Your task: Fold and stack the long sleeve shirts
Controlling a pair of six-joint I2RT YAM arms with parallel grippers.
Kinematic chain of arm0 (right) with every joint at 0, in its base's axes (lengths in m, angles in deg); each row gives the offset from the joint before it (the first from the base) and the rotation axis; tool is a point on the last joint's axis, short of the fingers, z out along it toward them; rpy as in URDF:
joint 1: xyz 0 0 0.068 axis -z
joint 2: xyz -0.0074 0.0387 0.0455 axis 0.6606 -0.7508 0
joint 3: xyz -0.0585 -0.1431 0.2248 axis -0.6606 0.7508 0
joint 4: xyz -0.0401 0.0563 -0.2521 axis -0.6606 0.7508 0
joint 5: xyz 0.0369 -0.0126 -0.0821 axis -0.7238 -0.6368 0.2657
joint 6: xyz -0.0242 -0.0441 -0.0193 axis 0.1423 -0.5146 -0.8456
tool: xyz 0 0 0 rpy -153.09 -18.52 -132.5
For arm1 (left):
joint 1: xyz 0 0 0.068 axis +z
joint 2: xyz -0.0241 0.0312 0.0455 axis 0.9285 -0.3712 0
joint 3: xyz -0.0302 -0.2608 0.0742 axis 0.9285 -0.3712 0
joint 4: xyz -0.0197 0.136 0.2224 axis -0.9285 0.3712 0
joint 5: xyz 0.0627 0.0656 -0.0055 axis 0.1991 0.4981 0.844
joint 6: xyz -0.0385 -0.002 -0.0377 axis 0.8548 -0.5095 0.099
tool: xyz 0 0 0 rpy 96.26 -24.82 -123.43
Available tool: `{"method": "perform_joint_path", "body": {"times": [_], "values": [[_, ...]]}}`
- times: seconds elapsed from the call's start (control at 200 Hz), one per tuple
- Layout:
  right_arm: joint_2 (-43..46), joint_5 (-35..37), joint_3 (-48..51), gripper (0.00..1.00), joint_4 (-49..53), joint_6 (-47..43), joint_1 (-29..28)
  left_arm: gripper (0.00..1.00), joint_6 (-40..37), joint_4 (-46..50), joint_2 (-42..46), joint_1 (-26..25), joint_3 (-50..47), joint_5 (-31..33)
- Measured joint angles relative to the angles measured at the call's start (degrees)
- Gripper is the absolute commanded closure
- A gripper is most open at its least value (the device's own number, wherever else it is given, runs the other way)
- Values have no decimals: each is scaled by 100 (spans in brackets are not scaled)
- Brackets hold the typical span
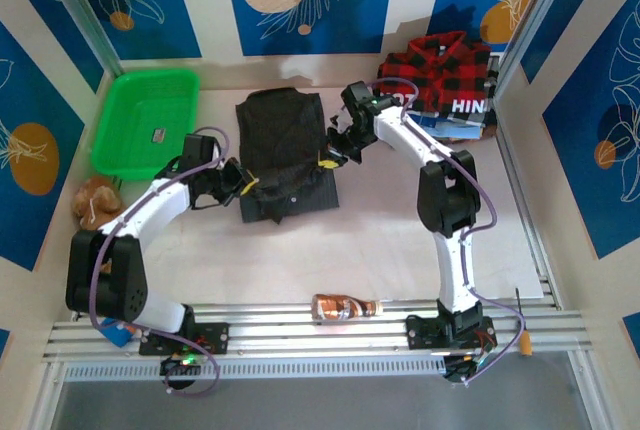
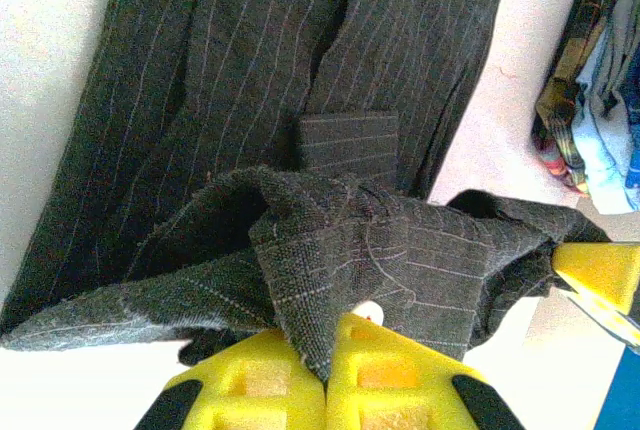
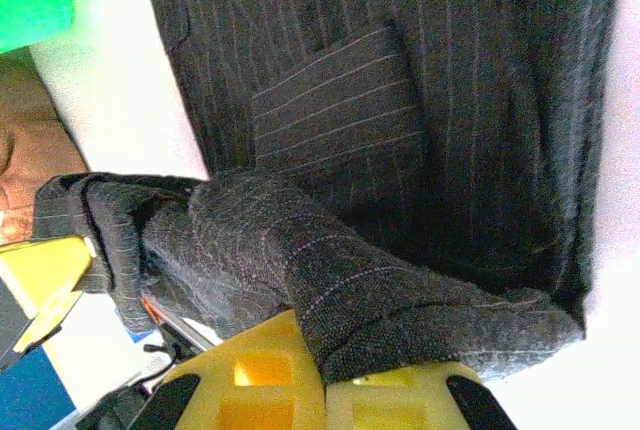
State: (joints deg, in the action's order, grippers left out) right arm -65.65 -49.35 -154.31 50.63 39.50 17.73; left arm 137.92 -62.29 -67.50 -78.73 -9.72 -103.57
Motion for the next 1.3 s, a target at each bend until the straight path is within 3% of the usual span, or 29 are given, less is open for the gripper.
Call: {"method": "perform_joint_path", "body": {"times": [0.59,0.635,0.68,0.79,0.93,1.11,1.236,1.301], "values": [[-1773,-188,-1563,99,275,-59,254,92,-87,-529,-1491,142,466,153],[-1904,-227,-1725,97,278,-24,282,87,-85,-577,-1598,142,503,177],[-2057,-267,-1897,92,269,26,310,75,-83,-636,-1698,142,525,197],[-2315,-323,-2240,70,245,181,358,48,28,-772,-1862,157,546,260],[-2350,-382,-2518,52,195,227,382,26,234,-839,-1742,179,564,293],[-1644,-157,-2157,43,103,83,380,16,116,-345,-634,192,649,428],[-505,136,-1283,42,55,-118,380,16,-151,157,205,205,850,535],[122,275,-750,46,-39,-214,365,21,-306,402,501,177,857,586]]}}
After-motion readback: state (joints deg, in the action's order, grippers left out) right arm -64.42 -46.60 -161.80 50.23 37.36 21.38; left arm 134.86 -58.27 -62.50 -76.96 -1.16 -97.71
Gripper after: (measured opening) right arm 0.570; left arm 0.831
